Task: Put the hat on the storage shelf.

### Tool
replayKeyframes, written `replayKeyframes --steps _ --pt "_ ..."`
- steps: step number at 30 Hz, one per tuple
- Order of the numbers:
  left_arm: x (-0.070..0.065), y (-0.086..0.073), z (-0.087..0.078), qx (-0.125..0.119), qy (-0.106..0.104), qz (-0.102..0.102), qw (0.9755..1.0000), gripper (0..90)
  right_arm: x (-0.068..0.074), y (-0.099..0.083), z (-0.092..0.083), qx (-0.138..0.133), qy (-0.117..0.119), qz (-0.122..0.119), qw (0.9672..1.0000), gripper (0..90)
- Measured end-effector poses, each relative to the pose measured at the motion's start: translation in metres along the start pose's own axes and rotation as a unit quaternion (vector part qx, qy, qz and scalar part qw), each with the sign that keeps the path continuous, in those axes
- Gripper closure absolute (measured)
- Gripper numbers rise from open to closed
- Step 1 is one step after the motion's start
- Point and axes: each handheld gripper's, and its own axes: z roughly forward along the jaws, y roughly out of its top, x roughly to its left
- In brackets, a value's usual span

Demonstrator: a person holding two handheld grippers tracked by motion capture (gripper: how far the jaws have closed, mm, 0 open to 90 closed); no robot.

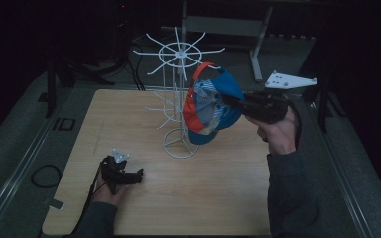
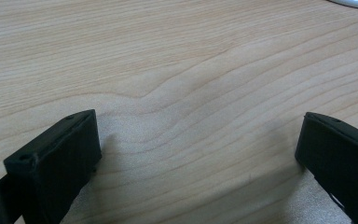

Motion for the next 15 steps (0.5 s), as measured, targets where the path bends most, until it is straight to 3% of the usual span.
replayKeyframes --steps 3,7,9,10,11,15 --pt "0.0000 0.0000 -0.0001 0.000 -0.001 0.000 1.0000 0.0 0.0041 -0.0022 0.0046 0.015 -0.010 -0.021 0.9996 60.5" --pt "0.0000 0.0000 0.0000 0.000 -0.001 0.000 1.0000 0.1 0.0046 -0.0029 0.0054 0.022 -0.023 -0.023 0.9992 50.9" --pt "0.0000 0.0000 0.0000 0.000 -0.001 0.000 1.0000 0.1 0.0048 -0.0045 0.0078 0.039 -0.043 -0.019 0.9981 35.7" --pt "0.0000 0.0000 0.0000 0.000 -0.001 0.000 1.0000 0.1 0.0048 -0.0045 0.0078 0.039 -0.043 -0.019 0.9981 35.7" --pt "0.0000 0.0000 0.0000 0.000 -0.001 0.000 1.0000 0.0 0.0052 -0.0059 0.0096 0.051 -0.056 -0.020 0.9969 28.8" --pt "0.0000 0.0000 0.0000 0.000 -0.001 0.000 1.0000 0.0 0.0055 -0.0093 0.0107 0.056 -0.066 -0.022 0.9960 22.8"
